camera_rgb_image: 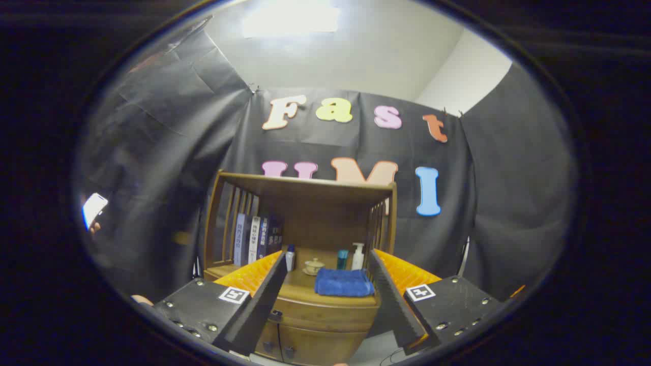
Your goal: Pull open the drawer, take out the items inside it, and place them on the countertop above the cabinet.
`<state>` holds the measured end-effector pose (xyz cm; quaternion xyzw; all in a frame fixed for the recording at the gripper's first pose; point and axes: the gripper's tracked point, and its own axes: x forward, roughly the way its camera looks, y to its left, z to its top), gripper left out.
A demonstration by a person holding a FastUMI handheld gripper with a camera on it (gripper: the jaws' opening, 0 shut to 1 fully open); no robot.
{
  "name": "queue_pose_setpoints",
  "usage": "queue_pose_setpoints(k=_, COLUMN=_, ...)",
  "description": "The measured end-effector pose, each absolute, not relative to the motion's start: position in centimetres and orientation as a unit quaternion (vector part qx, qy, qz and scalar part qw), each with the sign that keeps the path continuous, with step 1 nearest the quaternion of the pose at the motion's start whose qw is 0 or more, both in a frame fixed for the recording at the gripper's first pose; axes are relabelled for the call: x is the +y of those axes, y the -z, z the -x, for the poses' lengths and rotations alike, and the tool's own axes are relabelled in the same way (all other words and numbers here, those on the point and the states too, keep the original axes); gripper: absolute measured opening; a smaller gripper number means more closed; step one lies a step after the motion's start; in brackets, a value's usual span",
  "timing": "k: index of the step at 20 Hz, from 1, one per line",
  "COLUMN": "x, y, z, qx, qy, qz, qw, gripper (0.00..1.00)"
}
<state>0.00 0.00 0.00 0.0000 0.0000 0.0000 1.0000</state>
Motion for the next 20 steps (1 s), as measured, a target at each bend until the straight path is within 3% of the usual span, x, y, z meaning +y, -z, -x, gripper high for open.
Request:
queue_pose_setpoints(k=7, x=-0.1, y=2.2, z=4.2, qx=0.034, qy=0.038, qz=-0.028, qw=0.998, gripper=0.97)
queue_pose_setpoints(k=11, x=1.6, y=6.2, z=6.0, qx=0.097, qy=0.004, qz=-0.033, qw=0.995, gripper=0.97)
queue_pose_setpoints(k=20, x=2.7, y=9.7, z=6.0, qx=0.135, qy=-0.013, qz=-0.016, qw=0.991, gripper=0.96)
